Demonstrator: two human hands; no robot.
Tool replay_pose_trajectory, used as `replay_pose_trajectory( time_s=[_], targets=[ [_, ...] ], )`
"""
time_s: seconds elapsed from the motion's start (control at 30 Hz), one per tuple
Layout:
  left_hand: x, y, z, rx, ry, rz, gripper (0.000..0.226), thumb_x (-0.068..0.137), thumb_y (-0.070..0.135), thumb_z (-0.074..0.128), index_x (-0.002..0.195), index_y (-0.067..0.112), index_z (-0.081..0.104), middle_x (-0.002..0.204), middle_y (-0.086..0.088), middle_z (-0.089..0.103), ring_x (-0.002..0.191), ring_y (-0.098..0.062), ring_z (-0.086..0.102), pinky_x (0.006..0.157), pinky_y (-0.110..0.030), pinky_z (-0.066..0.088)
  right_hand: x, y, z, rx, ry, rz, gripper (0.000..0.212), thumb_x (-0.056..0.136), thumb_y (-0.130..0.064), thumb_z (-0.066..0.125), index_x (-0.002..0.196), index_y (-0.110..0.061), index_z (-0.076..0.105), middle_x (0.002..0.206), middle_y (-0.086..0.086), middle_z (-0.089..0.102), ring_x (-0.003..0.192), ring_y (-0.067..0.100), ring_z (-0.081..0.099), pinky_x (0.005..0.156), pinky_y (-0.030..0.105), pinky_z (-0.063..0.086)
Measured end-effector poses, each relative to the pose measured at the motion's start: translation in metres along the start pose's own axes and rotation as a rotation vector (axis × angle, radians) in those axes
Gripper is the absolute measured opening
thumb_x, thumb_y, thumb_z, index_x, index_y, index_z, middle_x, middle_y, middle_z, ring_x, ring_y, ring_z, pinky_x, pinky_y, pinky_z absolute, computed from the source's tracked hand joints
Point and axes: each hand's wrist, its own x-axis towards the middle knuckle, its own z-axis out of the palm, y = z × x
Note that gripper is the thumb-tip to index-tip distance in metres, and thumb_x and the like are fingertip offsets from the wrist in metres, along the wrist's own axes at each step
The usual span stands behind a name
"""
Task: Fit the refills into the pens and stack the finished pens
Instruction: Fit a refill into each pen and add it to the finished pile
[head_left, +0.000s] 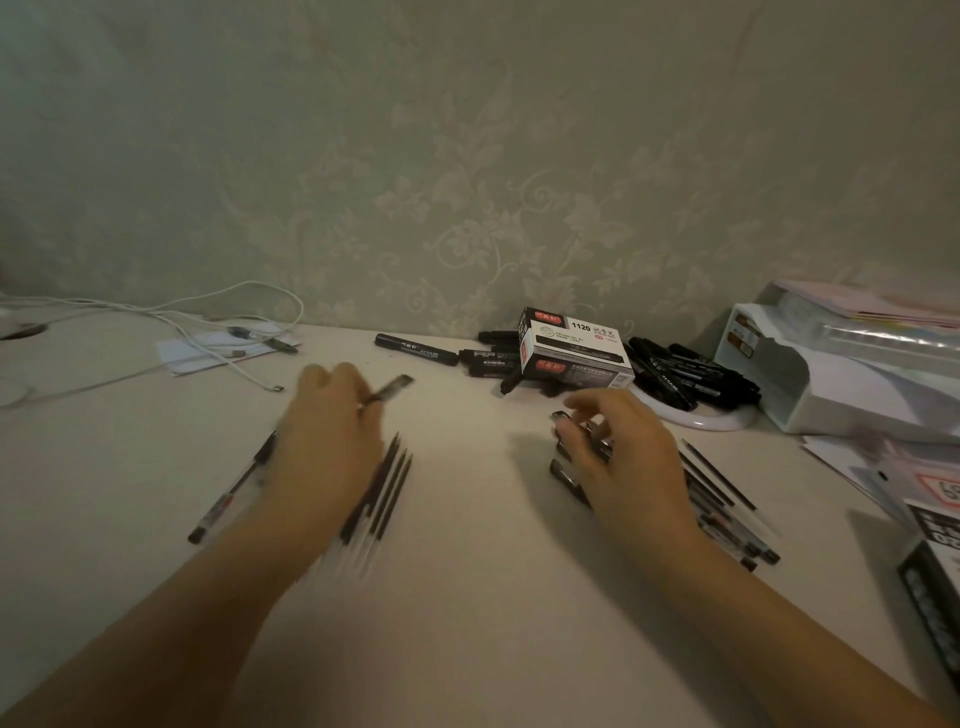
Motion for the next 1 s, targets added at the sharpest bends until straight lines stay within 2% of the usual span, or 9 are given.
replay_pose_trajectory(
  time_s=[0.13,0.23,0.43,0.6,0.7,0.77,0.83,0.9,1.0],
  targets=[
    [0.016,-0.035,-0.014,0.273,-0.108,-0.227,0.024,0.094,0.025,0.053,0.101,0.003,0.057,0.099,-0.019,0.058,0.091,-0.037,0.056,0.081,-0.049,0.050,0.001,0.004,-0.004,-0.183,-0.017,-0.002,0.009,0.091,-0.023,0.067,0.099,-0.023,0.066,0.096,-0.011,0.059,0.087,0.007,0.050,0.076,0.024,0.042],
    [0.016,-0.042,-0.013,0.325,-0.212,-0.312,0.022,0.093,0.020,0.051,0.105,0.002,0.053,0.106,-0.021,0.056,0.099,-0.038,0.054,0.086,-0.048,0.048,0.000,0.003,-0.007,-0.247,-0.058,0.049,0.004,0.090,-0.026,0.067,0.092,-0.023,0.067,0.090,-0.008,0.060,0.083,0.011,0.054,0.075,0.030,0.048],
    [0.016,-0.044,-0.009,0.410,-0.313,-0.351,0.027,0.094,0.023,0.045,0.115,0.008,0.052,0.113,-0.017,0.053,0.104,-0.035,0.052,0.090,-0.045,0.047,-0.002,-0.003,-0.005,-0.401,-0.254,0.087,0.025,0.091,-0.052,0.059,0.091,-0.028,0.063,0.089,-0.010,0.051,0.084,0.012,0.050,0.079,0.031,0.044],
    [0.015,-0.034,-0.007,0.417,-0.164,-0.249,0.030,0.098,0.030,0.042,0.113,0.007,0.055,0.110,-0.017,0.050,0.100,-0.034,0.052,0.083,-0.044,0.047,-0.003,-0.007,-0.005,-0.526,-0.360,0.092,0.025,0.094,-0.047,0.056,0.100,-0.025,0.064,0.101,-0.005,0.053,0.094,0.016,0.052,0.085,0.033,0.044],
    [0.003,-0.005,-0.005,0.061,-0.058,0.004,0.020,0.094,0.038,0.052,0.100,0.020,0.059,0.095,-0.002,0.057,0.080,-0.016,0.057,0.067,-0.029,0.045,0.001,-0.008,-0.005,-0.418,-0.367,0.126,0.020,0.097,-0.041,0.054,0.101,-0.022,0.061,0.097,-0.006,0.053,0.089,0.013,0.053,0.078,0.029,0.045],
    [-0.012,0.023,0.001,-0.330,-0.251,-0.007,0.014,0.090,0.041,0.057,0.093,0.028,0.060,0.084,0.009,0.062,0.071,-0.004,0.061,0.064,-0.023,0.048,0.005,-0.009,-0.006,-0.143,-0.369,0.246,0.017,0.096,-0.039,0.058,0.098,-0.023,0.059,0.092,-0.009,0.059,0.082,0.007,0.056,0.065,0.021,0.043],
    [-0.030,0.044,0.010,-0.664,-0.482,-0.107,0.019,0.088,0.044,0.058,0.097,0.028,0.062,0.088,0.007,0.068,0.076,-0.005,0.068,0.078,-0.032,0.057,0.009,-0.012,-0.004,0.170,-0.368,0.401,0.013,0.094,-0.037,0.062,0.097,-0.024,0.060,0.086,-0.007,0.067,0.074,0.002,0.061,0.060,0.019,0.043],
    [-0.043,0.056,0.017,-0.791,-0.631,-0.179,0.028,0.088,0.048,0.057,0.106,0.026,0.060,0.099,0.005,0.070,0.086,-0.007,0.070,0.087,-0.036,0.056,0.009,-0.013,-0.002,0.407,-0.373,0.512,0.011,0.095,-0.032,0.062,0.102,-0.024,0.063,0.080,-0.003,0.070,0.068,0.003,0.064,0.063,0.021,0.047],
    [-0.048,0.061,0.018,-0.980,-0.814,-0.313,0.036,0.089,0.043,0.056,0.115,0.018,0.057,0.102,-0.006,0.070,0.089,-0.015,0.071,0.082,-0.030,0.058,0.007,-0.012,0.001,0.708,-0.362,0.600,0.013,0.095,-0.026,0.063,0.106,-0.021,0.068,0.075,-0.001,0.071,0.067,0.011,0.061,0.067,0.029,0.050]
  ],
)
